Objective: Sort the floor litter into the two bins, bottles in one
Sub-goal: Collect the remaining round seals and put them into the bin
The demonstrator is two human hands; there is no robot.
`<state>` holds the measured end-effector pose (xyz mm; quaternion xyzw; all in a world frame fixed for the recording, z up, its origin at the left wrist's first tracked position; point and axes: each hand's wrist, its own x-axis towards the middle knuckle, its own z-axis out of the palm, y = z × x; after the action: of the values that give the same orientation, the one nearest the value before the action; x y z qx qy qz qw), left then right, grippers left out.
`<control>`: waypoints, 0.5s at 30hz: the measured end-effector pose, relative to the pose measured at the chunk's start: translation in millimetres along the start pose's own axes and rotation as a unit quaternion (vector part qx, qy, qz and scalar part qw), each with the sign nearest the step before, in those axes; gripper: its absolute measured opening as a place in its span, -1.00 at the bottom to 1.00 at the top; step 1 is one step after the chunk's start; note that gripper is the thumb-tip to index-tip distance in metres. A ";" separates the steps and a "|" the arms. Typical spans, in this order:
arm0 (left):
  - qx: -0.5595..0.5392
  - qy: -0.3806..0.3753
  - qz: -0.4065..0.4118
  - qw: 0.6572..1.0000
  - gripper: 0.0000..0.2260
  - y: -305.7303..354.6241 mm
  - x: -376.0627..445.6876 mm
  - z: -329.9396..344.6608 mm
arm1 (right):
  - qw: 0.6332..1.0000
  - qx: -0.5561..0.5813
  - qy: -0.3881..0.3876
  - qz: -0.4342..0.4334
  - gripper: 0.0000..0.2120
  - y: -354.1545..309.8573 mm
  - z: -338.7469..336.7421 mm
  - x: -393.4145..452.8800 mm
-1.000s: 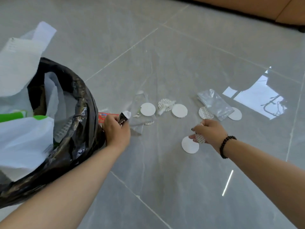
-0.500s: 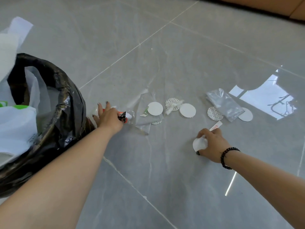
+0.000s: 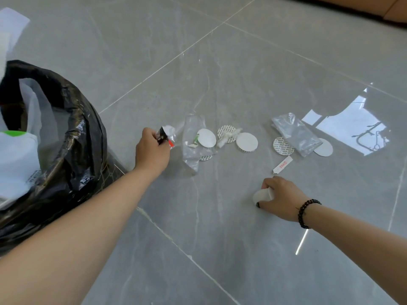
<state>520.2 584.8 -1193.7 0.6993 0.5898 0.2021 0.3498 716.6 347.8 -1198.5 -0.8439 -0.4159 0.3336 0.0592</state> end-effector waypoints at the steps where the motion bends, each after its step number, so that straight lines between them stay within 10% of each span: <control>1: -0.047 0.000 -0.015 0.999 -0.89 5.4 1.9 0.1 | 1.000 0.015 -0.015 -0.016 -0.76 -3.1 2.1 -3.0; 9: -0.128 -0.040 -0.123 0.983 -0.34 10.3 5.5 18.0 | 0.984 0.128 -0.053 -0.109 -0.79 -48.3 26.0 -17.5; 15: -0.011 -0.111 -0.162 0.981 -0.54 -1.8 6.5 36.2 | 0.976 0.147 -0.108 -0.120 -0.80 -64.6 35.3 -31.5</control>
<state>545.6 582.1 -1220.3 0.6088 0.6504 0.0704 0.4487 638.6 360.0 -1185.2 -0.7291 -0.4647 0.4702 0.1770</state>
